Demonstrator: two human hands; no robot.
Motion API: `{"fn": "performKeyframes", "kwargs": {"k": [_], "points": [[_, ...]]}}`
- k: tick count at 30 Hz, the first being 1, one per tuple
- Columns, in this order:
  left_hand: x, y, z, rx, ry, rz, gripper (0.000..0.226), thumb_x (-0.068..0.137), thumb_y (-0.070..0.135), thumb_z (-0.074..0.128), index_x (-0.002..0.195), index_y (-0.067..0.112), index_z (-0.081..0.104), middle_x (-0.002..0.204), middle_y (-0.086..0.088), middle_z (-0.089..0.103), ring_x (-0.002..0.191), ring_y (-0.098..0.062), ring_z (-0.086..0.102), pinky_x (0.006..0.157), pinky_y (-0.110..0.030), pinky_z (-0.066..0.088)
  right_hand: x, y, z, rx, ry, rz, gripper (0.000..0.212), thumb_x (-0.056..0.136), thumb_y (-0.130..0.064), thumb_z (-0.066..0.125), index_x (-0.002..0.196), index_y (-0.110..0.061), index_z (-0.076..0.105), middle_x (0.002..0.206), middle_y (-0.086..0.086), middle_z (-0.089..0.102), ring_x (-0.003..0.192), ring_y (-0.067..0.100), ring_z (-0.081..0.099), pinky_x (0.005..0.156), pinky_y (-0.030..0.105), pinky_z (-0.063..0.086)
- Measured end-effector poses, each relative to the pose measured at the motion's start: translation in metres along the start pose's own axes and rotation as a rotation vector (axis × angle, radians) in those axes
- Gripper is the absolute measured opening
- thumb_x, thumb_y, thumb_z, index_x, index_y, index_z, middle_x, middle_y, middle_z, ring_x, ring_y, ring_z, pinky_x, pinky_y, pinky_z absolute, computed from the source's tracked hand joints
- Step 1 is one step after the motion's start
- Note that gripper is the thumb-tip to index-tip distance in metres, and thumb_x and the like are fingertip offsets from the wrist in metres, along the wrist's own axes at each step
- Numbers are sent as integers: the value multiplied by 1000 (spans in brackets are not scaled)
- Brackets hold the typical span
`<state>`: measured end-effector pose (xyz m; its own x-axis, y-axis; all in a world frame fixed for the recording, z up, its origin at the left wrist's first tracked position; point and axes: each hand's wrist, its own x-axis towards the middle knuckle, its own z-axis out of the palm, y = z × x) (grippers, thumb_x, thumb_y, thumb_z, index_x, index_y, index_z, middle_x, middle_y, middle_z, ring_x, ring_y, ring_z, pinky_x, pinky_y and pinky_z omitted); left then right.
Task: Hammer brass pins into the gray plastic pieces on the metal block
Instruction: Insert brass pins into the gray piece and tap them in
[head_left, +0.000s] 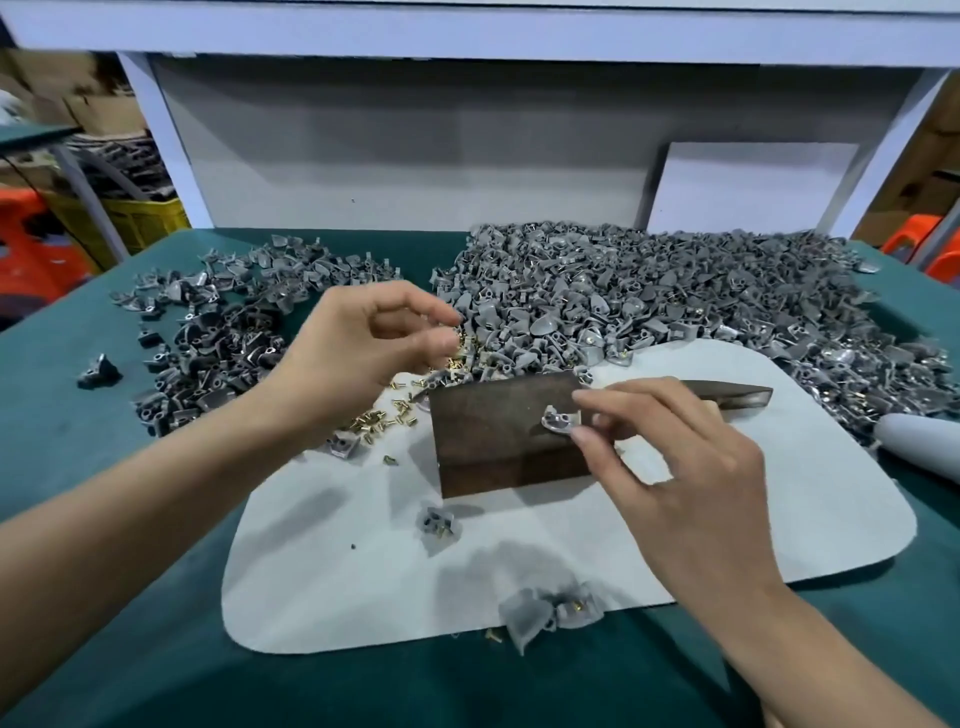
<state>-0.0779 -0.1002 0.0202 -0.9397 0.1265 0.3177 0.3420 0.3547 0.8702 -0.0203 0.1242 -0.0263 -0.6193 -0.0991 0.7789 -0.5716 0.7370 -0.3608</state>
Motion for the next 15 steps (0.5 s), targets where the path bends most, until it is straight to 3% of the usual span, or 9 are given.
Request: {"fn": "performKeyframes", "kwargs": {"k": [4, 6, 9, 12, 15], "points": [[-38, 41, 40, -416, -204, -150, 21, 63, 18, 74, 83, 15, 73, 69, -6, 72, 60, -9, 65, 62, -17, 55, -10, -17, -4, 340, 27, 146, 14, 84, -32, 68, 98, -34, 66, 88, -18, 64, 80, 7, 67, 73, 19, 53], [-47, 45, 56, -557, -232, -222, 22, 63, 11, 72, 85, 9, 71, 70, -5, 72, 59, -9, 64, 60, -17, 55, -12, -20, -7, 431, 56, 207, 11, 83, -34, 66, 92, -38, 63, 84, -16, 66, 75, 13, 69, 69, 25, 55], [-48, 40, 65, -643, -230, -280, 23, 64, 10, 72, 86, 6, 70, 69, -6, 71, 57, -10, 64, 57, -18, 54, -11, -20, -11, 509, 96, 244, 9, 82, -29, 68, 88, -35, 65, 79, -9, 69, 69, 12, 70, 65, 20, 54], [-45, 31, 62, -517, -206, -96, 23, 66, 17, 73, 88, 10, 70, 73, -3, 73, 64, -9, 67, 65, -19, 56, -9, -20, -15, 527, 64, 262, 8, 79, -27, 69, 82, -34, 65, 74, -5, 68, 64, 12, 69, 62, 17, 54], [-35, 10, 55, 33, -85, 225, 27, 77, 31, 72, 102, 23, 68, 93, 13, 72, 93, -5, 65, 87, -24, 51, 0, -9, -18, 471, 62, 338, 17, 75, -18, 74, 76, -32, 65, 70, -6, 68, 57, 13, 67, 57, 24, 55]]}}
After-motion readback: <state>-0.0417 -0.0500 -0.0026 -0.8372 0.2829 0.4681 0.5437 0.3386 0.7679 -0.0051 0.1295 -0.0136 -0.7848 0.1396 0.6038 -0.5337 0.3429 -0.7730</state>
